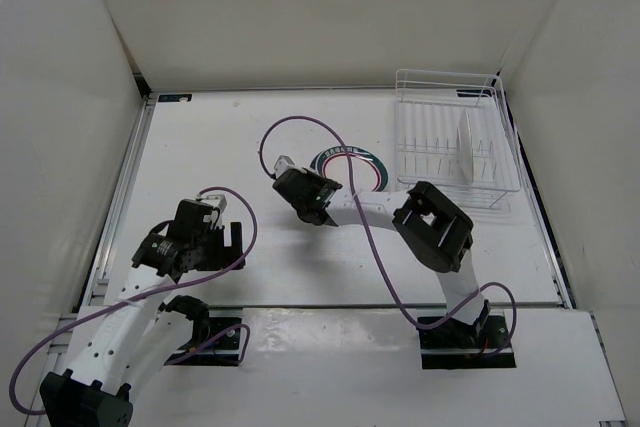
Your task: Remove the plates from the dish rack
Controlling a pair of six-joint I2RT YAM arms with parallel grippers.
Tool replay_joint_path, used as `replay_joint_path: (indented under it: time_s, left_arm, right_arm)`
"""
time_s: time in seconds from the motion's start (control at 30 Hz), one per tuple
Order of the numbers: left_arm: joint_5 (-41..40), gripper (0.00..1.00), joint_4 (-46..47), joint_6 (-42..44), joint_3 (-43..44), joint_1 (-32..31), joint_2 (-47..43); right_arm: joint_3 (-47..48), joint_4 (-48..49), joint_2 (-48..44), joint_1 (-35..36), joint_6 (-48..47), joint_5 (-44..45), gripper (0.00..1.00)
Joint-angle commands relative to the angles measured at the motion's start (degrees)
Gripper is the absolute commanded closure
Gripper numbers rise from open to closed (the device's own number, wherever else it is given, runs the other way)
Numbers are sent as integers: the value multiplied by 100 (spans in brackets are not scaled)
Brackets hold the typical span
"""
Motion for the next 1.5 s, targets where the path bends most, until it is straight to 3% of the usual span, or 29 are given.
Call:
replay_joint_path:
  time_s: [0.0,0.27,0.37,0.5,0.67,0.77,1.23,1.47]
  left_arm:
    - [42,0,34,27,84,-13,-54]
    - [59,0,34,45,75,4,-45]
    - [68,0,34,45,58,4,-54]
    - [50,0,25,53,67,-4,-63]
    - [68,0,34,45,67,4,-63]
    - [68,0,34,45,75,4,-72]
    - [112,0,51,53,67,-4,-63]
    - [112,0,52,53,58,-13,-71]
  right_arm:
    - [353,-85,98,-47,208,-9,83]
    - [704,-278,318,-56,304,-70,53]
    - [966,-507,344,-64,444,-149,37]
    - [1362,-911,397,-64,568,-264,26]
    - [1627,-1604,265,-187,919,-992,24]
    - [1601,-1860,55,-310,1182,-1904,22]
    - [1223,-2001,-51,-995,1815,-3444,22]
    - [1398,-2107,-165,-1110,1860,-3692,22]
